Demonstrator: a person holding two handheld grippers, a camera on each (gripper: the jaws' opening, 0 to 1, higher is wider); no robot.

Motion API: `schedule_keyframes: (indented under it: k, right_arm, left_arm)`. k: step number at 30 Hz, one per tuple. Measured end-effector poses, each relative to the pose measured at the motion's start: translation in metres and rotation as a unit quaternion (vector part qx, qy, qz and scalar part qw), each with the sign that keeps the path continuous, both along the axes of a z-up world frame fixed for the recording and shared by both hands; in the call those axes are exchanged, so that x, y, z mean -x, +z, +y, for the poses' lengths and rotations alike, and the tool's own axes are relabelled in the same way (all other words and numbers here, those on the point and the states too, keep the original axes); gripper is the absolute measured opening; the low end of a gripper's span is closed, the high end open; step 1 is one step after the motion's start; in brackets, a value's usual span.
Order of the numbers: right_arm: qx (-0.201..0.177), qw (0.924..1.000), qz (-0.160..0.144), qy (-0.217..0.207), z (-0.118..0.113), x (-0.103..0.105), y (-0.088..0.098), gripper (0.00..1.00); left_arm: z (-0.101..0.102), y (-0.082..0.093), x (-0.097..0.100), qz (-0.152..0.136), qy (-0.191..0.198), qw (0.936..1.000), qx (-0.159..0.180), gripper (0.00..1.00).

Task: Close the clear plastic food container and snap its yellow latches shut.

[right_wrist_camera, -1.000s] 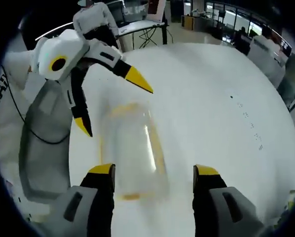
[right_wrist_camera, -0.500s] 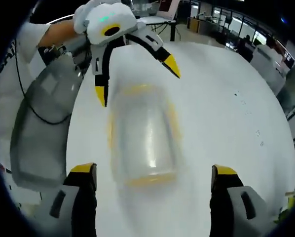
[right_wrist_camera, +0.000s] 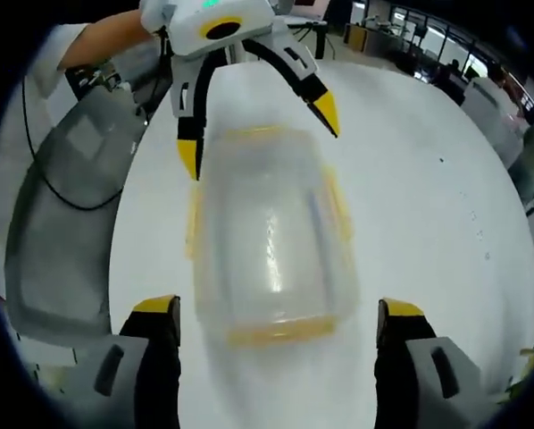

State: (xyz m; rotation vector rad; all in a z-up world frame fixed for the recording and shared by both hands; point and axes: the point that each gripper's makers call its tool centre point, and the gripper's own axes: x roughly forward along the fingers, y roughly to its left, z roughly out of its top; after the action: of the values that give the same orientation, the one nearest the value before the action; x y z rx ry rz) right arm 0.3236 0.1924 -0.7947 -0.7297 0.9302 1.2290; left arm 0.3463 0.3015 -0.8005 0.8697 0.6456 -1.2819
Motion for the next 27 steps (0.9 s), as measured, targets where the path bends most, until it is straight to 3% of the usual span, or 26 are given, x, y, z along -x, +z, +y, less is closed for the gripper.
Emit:
schedule_keyframes:
  k: [4,8,27]
  right_arm:
    - [0.001,1.0000,0.000,0.001,0.005,-0.004,-0.001,0.82]
    - [0.000,1.0000,0.007,-0.003,0.009,-0.005,-0.001,0.73]
    - [-0.005,0.9999,0.004,0.015,0.033,-0.016,0.000,0.72]
  left_arm:
    - [0.002,0.000,0.001,0.002,-0.002,1.0000,-0.001,0.86]
    - [0.006,-0.001,0.004,0.011,-0.005,0.9999,-0.004,0.72]
    - [0.031,0.000,-0.007,0.010,0.013,0.9998,-0.008,0.70]
